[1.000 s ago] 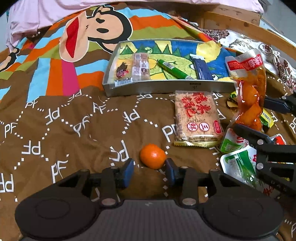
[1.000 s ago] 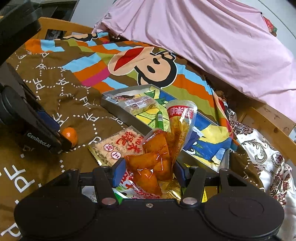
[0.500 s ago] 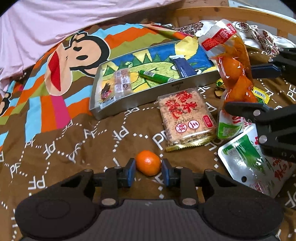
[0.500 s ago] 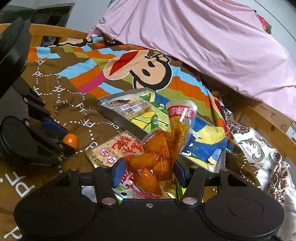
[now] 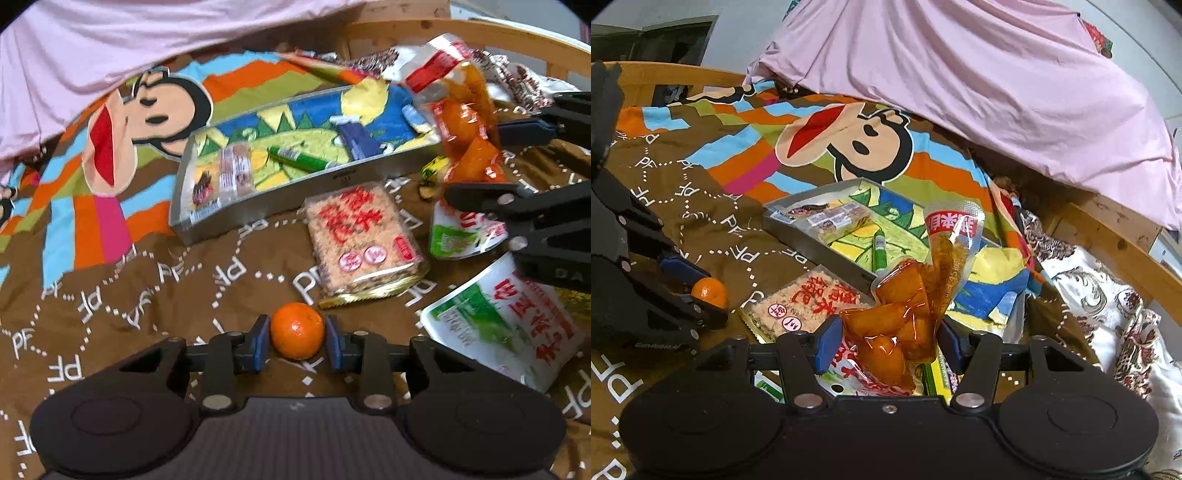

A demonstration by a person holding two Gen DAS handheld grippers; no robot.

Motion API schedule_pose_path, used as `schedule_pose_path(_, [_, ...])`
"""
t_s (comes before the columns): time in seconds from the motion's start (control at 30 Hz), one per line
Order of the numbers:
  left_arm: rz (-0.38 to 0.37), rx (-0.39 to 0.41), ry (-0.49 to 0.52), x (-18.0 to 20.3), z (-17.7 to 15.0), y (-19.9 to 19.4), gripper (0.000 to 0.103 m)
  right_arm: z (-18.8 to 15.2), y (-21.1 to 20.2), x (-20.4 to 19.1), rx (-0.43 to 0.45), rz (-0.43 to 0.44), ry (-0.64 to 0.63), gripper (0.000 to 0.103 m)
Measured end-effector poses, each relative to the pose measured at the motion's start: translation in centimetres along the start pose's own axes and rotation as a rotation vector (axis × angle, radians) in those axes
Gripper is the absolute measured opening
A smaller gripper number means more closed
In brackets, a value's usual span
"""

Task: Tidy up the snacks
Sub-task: 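Carry the orange and bag into the dinosaur tray and open both grippers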

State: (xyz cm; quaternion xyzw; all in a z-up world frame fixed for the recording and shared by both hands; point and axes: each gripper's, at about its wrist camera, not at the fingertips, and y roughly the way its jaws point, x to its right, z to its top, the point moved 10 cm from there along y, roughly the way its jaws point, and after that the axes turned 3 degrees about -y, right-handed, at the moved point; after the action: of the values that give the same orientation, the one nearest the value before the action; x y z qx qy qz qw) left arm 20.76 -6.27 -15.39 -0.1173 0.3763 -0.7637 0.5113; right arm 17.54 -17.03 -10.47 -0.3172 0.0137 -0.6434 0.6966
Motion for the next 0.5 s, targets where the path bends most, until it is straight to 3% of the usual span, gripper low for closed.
schedule_pose_path(0.5, [0.061, 0.273, -0.173, -2.8, 5.9, -4.2, 0.035, 1.6, -1.3, 0.9, 0.118, -0.049, 0.004, 0.058])
